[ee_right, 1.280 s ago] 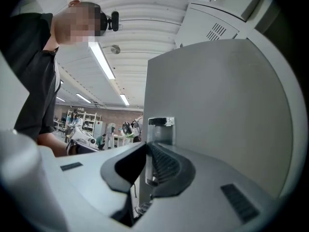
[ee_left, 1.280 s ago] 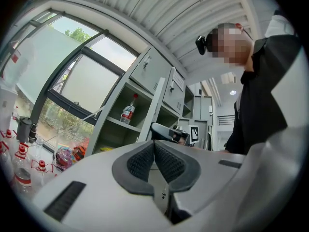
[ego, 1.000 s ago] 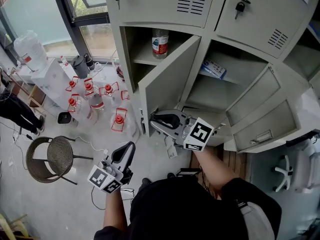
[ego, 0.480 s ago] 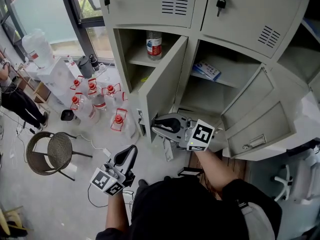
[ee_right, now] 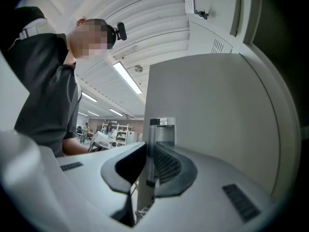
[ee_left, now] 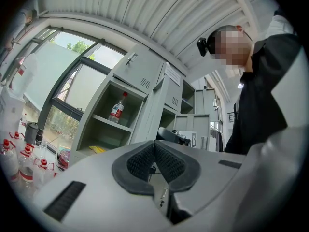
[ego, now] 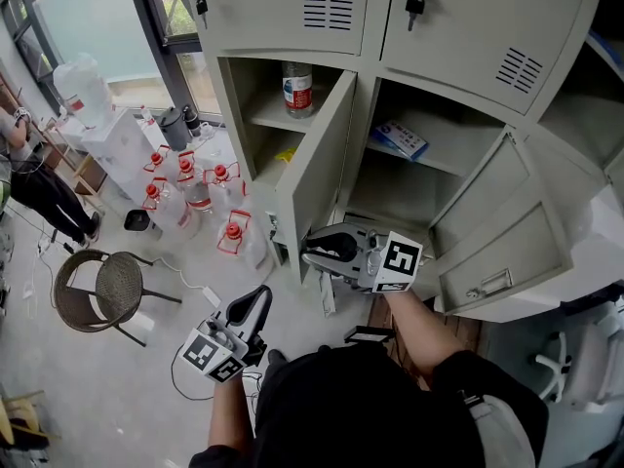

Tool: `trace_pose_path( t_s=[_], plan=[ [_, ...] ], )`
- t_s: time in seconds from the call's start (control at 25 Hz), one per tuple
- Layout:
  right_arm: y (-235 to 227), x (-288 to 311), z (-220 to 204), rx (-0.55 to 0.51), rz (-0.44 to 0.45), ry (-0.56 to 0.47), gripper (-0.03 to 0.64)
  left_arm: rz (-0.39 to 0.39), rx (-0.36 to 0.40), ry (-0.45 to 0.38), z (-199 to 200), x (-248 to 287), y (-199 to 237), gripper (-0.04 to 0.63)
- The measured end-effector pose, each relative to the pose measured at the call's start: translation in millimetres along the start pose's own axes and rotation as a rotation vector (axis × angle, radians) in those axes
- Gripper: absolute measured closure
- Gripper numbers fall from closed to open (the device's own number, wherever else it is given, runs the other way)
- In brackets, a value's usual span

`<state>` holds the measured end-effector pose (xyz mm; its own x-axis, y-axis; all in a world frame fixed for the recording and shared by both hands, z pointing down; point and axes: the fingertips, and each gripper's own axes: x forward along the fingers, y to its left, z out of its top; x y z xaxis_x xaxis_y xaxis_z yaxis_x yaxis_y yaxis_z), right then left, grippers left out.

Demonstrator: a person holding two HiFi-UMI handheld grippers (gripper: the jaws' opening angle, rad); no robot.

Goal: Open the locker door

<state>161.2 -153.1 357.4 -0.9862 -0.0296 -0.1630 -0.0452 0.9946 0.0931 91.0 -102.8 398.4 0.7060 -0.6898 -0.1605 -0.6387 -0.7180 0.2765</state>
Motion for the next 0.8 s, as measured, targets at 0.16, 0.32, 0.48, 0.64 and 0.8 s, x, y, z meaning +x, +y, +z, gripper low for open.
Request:
trace_pose_path(
  t_s=[0.16, 0.32, 0.48, 0.64, 0.8],
  plan=[
    [3, -10, 2, 0.023, 0.046, -0.021, 0.568, 0.003, 0.004, 0.001, -2, 5, -4, 0.577],
    [7, -22, 4, 0.037, 0.093, -0.034, 0.568, -0.006, -0.007, -0.014, 0, 12, -11, 0.577],
    [9, -34, 7, 0.061, 0.127, -0.057, 0.566, -0.01, -0.005, -0.007, -2, 17, -14, 0.577],
    [10, -46, 8, 0.075, 0.153, -0.071, 0.566, -0.015, 0.0, 0.001, -4, 21, -17, 0.577],
    [11, -56, 10, 0.094, 0.164, -0.085, 0.566, -0.02, -0.001, 0.005, -5, 25, -19, 0.577]
  ],
)
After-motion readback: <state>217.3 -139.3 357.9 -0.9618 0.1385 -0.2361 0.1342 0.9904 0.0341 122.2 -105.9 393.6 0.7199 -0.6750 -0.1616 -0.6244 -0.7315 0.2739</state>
